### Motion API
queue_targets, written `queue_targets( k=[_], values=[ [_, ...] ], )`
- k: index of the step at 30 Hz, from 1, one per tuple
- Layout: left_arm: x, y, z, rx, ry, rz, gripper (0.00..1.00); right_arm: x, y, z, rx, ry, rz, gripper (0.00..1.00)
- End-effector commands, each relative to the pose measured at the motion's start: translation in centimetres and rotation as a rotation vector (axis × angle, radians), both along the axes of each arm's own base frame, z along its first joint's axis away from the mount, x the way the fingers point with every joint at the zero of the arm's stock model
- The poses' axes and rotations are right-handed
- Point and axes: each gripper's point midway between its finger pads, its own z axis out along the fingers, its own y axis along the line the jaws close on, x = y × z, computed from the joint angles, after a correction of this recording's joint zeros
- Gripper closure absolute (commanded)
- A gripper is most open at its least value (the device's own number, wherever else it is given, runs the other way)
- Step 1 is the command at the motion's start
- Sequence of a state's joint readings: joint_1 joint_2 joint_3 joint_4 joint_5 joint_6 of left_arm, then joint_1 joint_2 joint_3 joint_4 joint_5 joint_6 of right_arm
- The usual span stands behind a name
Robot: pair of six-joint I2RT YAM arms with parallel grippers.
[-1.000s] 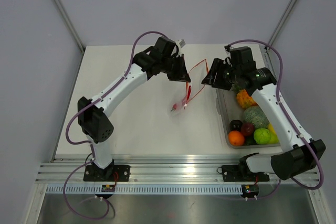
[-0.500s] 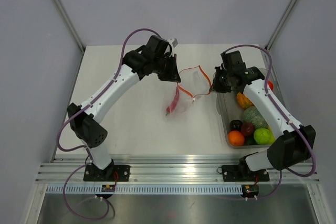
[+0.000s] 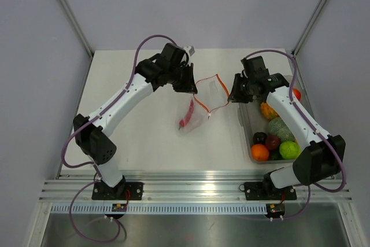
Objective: Place the food in the zip-top bag and seal the zipper
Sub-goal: Open the zipper of the food storage bag in the bin, then pick up the fake fruit from the bin.
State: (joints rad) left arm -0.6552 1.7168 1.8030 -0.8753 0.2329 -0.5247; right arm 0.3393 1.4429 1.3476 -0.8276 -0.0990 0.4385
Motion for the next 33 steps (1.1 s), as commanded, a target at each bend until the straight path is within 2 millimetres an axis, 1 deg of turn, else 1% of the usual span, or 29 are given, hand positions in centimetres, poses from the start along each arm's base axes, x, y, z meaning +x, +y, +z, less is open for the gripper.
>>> queue_targets(
  k=[1, 2, 4, 5, 6, 7, 8, 9, 10, 11, 13, 14, 16, 17, 19, 20, 21, 23, 24, 25, 26, 27, 29, 30, 31, 32, 33],
  values=[
    [1.3, -0.3, -0.6, -0.004, -0.030, 0.020, 1.00, 0.3, 0.2, 1.3, 0.009, -0.051, 0.025, 0.70],
    [1.5, -0.4, -1.2, 0.005, -0.020, 0.021, 1.00, 0.4, -0.1, 1.3, -0.001, -0.056, 0.015, 0.67],
    [1.6, -0.5, -1.8, 0.010, -0.008, 0.020, 1.00, 0.3, -0.2, 1.8, -0.002, -0.067, 0.009, 0.59],
    [1.6, -0.6, -1.8, 0.008, -0.008, 0.020, 1.00, 0.4, -0.5, 2.1, -0.013, -0.081, -0.002, 0.50],
    [1.7, -0.6, -1.9, 0.004, -0.010, 0.021, 1.00, 0.4, -0.8, 2.9, -0.017, -0.105, -0.009, 0.46],
    [1.8, -0.6, -1.9, 0.010, -0.016, 0.022, 1.00, 0.4, -1.2, 3.2, -0.030, -0.116, -0.019, 0.40],
    [1.9, -0.6, -1.9, 0.009, -0.018, 0.023, 1.00, 0.6, -1.8, 3.5, -0.052, -0.128, -0.040, 0.24],
    [1.9, -0.6, -1.7, 0.007, -0.022, 0.022, 1.00, 0.5, -2.8, 3.9, -0.082, -0.141, -0.059, 0.19],
    [1.8, -0.7, -1.7, 0.005, -0.018, 0.018, 1.00, 1.0, -4.5, 4.1, -0.097, -0.145, -0.109, 0.15],
    [1.9, -0.8, -1.8, 0.002, -0.018, 0.015, 1.00, 1.0, -5.5, 4.3, -0.097, -0.148, -0.132, 0.14],
    [1.8, -1.0, -1.9, -0.004, -0.013, 0.011, 1.00, 1.4, -7.4, 4.4, -0.089, -0.153, -0.179, 0.13],
    [1.8, -1.0, -2.0, -0.005, -0.010, 0.009, 1.00, 1.7, -9.1, 4.5, -0.085, -0.157, -0.225, 0.13],
    [1.8, -1.1, -2.2, -0.003, -0.006, 0.006, 1.00, 1.9, -10.5, 4.6, -0.095, -0.170, -0.261, 0.12],
    [1.8, -1.1, -2.2, -0.003, -0.007, 0.005, 1.00, 2.1, -11.6, 4.6, -0.136, -0.177, -0.300, 0.12],
    [1.8, -1.1, -2.2, -0.004, -0.010, 0.003, 1.00, 2.7, -13.2, 4.0, -0.206, -0.167, -0.338, 0.13],
    [1.9, -1.2, -2.1, -0.008, -0.010, 0.002, 1.00, 3.1, -14.5, 3.9, -0.268, -0.171, -0.379, 0.13],
    [1.9, -1.2, -2.3, -0.009, -0.006, 0.001, 1.00, 3.7, -15.2, 2.8, -0.314, -0.143, -0.380, 0.14],
    [1.8, -1.4, -2.3, -0.017, -0.001, -0.004, 1.00, 4.5, -16.6, 2.1, -0.397, -0.123, -0.416, 0.16],
    [1.8, -1.5, -2.4, -0.019, 0.004, -0.006, 1.00, 5.5, -16.9, 1.3, -0.437, -0.100, -0.399, 0.16],
    [1.8, -1.6, -2.5, -0.021, 0.008, -0.007, 1.00, 5.9, -17.6, 0.9, -0.479, -0.089, -0.409, 0.16],
    [1.7, -1.6, -2.4, -0.024, 0.008, -0.011, 1.00, 6.9, -17.8, 1.4, -0.498, -0.098, -0.410, 0.15],
    [1.7, -1.6, -2.5, -0.023, 0.008, -0.014, 1.00, 7.4, -18.2, 0.0, -0.540, -0.053, -0.389, 0.16],
    [1.7, -1.6, -2.5, -0.018, 0.005, -0.015, 1.00, 8.8, -18.8, 0.1, -0.586, -0.052, -0.392, 0.16],
    [1.7, -1.5, -2.3, -0.017, -0.001, -0.015, 1.00, 9.4, -18.8, -1.5, -0.610, -0.009, -0.364, 0.16],
    [1.8, -1.5, -2.3, -0.015, -0.003, -0.016, 1.00, 9.8, -18.9, -2.0, -0.626, 0.008, -0.351, 0.16],
    [1.8, -1.5, -2.3, -0.013, -0.003, -0.015, 1.00, 10.6, -18.9, -2.0, -0.633, 0.008, -0.345, 0.16],
    [1.8, -1.4, -2.2, -0.011, -0.006, -0.017, 1.00, 10.8, -18.9, -3.9, -0.660, 0.062, -0.296, 0.16]
  ],
)
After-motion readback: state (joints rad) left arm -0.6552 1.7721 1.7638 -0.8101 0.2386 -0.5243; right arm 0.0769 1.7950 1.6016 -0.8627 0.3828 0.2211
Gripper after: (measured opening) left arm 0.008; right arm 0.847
